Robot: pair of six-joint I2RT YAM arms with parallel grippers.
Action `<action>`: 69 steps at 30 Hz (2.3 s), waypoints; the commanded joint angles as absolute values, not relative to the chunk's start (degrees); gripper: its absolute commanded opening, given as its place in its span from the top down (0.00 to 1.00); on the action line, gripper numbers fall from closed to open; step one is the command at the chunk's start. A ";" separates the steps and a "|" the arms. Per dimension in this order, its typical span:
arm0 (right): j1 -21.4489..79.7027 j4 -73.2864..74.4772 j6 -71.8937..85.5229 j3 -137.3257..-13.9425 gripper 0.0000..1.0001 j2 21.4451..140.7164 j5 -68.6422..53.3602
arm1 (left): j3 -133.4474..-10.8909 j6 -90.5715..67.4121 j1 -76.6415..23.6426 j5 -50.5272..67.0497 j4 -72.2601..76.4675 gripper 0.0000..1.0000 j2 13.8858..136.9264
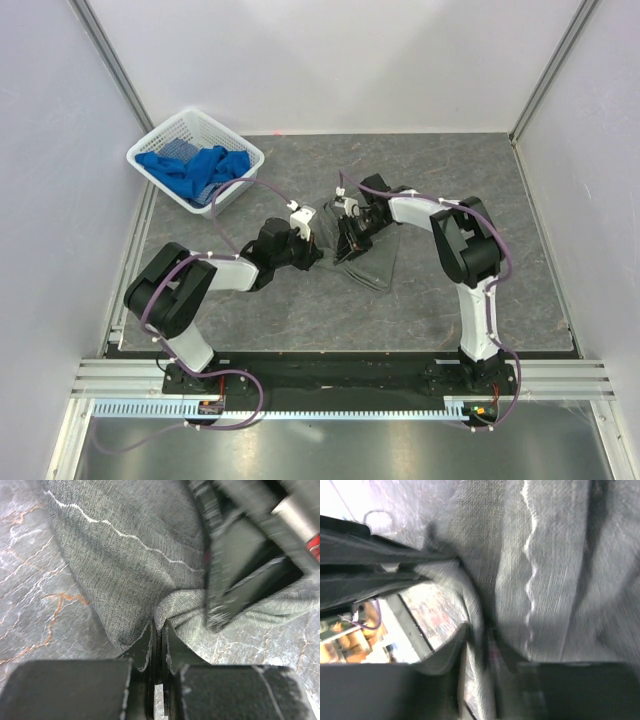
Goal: Fold the napkin, place the utensils inside, and roll it up
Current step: Roll the napkin with the utensil
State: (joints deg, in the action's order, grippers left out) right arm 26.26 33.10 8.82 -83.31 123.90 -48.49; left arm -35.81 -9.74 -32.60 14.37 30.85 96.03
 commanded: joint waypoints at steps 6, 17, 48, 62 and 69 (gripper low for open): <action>26.98 21.89 3.70 -69.98 0.42 98.82 -27.53 | -40.95 -12.91 -29.02 14.23 18.56 0.98 98.17; 40.25 15.91 -4.39 -61.26 0.24 92.64 -1.79 | -46.67 -13.54 -26.89 24.44 10.11 0.98 100.46; 55.98 9.32 -8.53 -57.40 0.32 101.77 24.07 | -46.93 -11.69 -26.89 23.20 8.79 0.98 97.56; 57.83 6.06 -6.42 -56.78 0.53 102.13 28.74 | -47.72 -12.65 -26.89 24.70 8.35 0.95 96.51; 57.66 6.59 -6.15 -56.86 0.86 102.30 23.30 | -47.81 -13.62 -26.89 24.44 8.26 0.69 94.75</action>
